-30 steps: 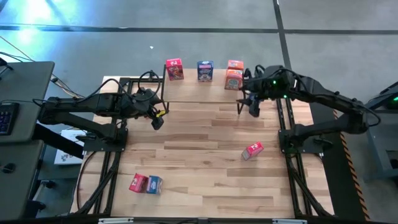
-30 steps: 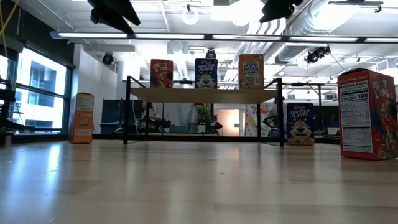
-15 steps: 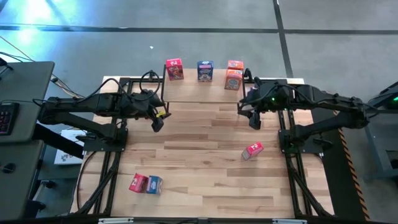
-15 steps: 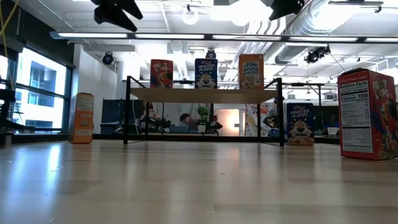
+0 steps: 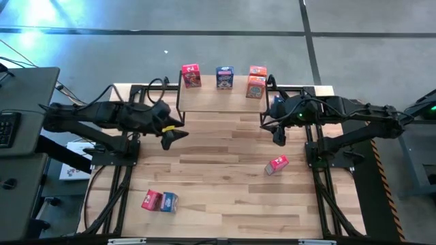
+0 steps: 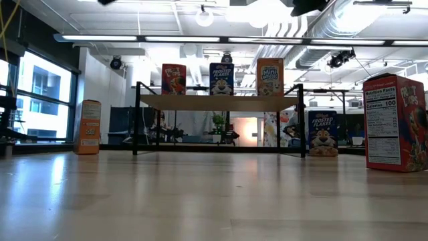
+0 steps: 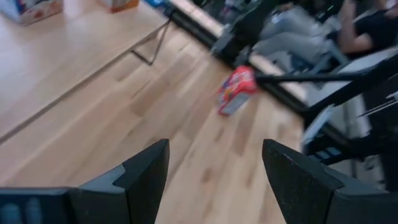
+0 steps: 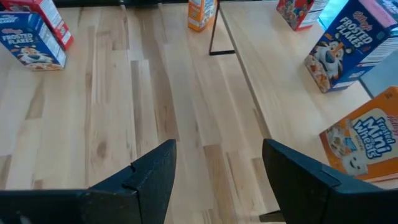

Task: Stack cereal on shelf
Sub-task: Put the bottom blue cereal box on the shelf

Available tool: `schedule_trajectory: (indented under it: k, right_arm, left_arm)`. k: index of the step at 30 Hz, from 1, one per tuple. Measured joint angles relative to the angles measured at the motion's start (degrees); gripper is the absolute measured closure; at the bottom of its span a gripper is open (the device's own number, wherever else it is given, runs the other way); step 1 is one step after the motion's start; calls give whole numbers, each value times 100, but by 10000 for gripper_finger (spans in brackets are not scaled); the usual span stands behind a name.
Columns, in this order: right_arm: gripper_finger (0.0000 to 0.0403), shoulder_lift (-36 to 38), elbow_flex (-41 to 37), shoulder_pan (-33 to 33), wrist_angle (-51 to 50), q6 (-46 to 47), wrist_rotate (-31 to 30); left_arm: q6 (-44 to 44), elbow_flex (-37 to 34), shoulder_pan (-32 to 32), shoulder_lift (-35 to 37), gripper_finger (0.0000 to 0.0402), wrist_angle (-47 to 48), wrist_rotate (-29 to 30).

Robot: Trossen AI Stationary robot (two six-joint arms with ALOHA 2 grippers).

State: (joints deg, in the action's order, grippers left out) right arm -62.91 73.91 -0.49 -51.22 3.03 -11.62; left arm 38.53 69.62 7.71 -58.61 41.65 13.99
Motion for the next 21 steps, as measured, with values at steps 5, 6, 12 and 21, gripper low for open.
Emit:
schedule_trajectory:
  k: [5, 6, 12, 21]
  right_arm:
    - [171, 0, -1, 0, -2, -1, -2]
    - [171, 0, -2, 0, -2, 0, -2]
    - [171, 0, -2, 0, -2, 0, -2]
    - [171, -3, -17, -2, -15, 2, -2]
  left_arm:
    - [654, 422, 347, 2, 153, 61, 308]
    - [773, 485, 403, 2, 153, 106, 314]
    - [1601, 628, 854, 0, 153, 222, 315]
    - [2526, 704, 1589, -369, 153, 230, 401]
